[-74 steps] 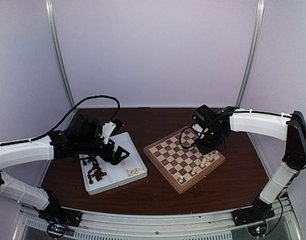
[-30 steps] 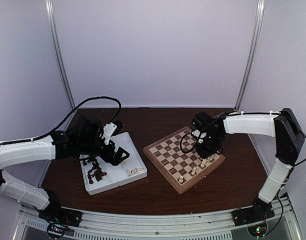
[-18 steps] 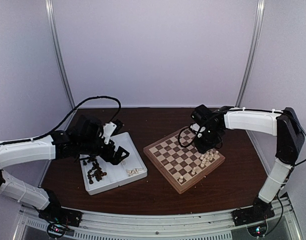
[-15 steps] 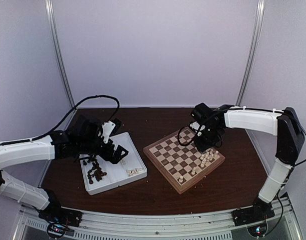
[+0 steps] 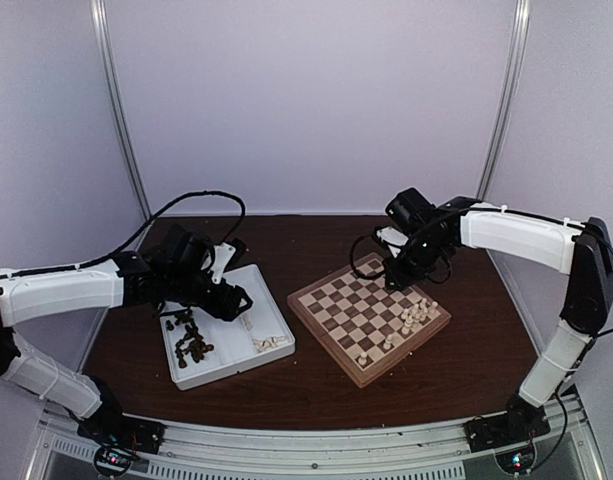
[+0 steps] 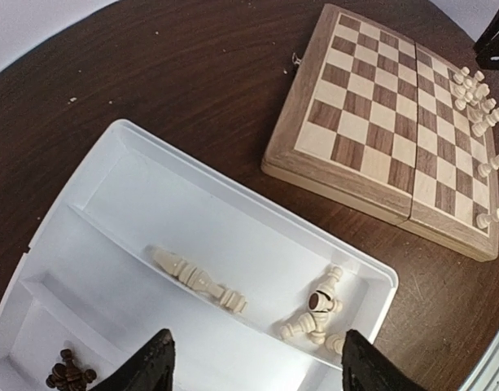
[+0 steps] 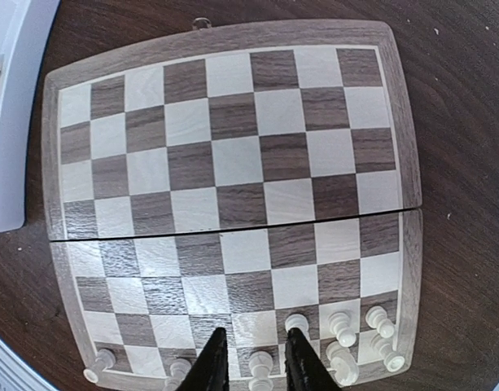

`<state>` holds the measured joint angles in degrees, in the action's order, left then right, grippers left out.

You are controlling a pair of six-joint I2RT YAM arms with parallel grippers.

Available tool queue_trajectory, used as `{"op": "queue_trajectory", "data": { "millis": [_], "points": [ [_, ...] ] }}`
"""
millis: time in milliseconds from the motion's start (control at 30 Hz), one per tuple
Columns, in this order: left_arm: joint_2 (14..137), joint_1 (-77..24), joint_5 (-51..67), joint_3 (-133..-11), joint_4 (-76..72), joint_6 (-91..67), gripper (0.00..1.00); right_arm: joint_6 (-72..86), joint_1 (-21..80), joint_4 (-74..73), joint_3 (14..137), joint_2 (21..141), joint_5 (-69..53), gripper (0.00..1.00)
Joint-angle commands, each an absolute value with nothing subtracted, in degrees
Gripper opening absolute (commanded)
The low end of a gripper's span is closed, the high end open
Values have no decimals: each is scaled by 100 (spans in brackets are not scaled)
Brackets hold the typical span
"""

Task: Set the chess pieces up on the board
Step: Place the chess piece on the chessboard, then pick up the chess piece from the storage box.

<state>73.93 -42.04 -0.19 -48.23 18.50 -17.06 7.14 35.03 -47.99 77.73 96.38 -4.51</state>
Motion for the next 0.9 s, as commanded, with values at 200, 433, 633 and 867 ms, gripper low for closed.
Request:
{"op": "queue_trajectory", "data": {
  "millis": [200,433,633,867],
  "points": [
    [8557,-3964,388,-5889,2670,-1581,67,633,3677,-4234,7962,9398,-1322,25],
    [9258,-3964,162,-6878,3823,-1430,60,712,3685,-3730,7669,9402,-1662,26],
    [10071,-3964,-514,-7960,5075,-2002,61,699,3678,-3421,7590,9453,-1869,26],
    [10757,-3991,-860,-8916,5859,-3584,70,879,3683,-2772,7376,9481,-2214,26]
  ]
}}
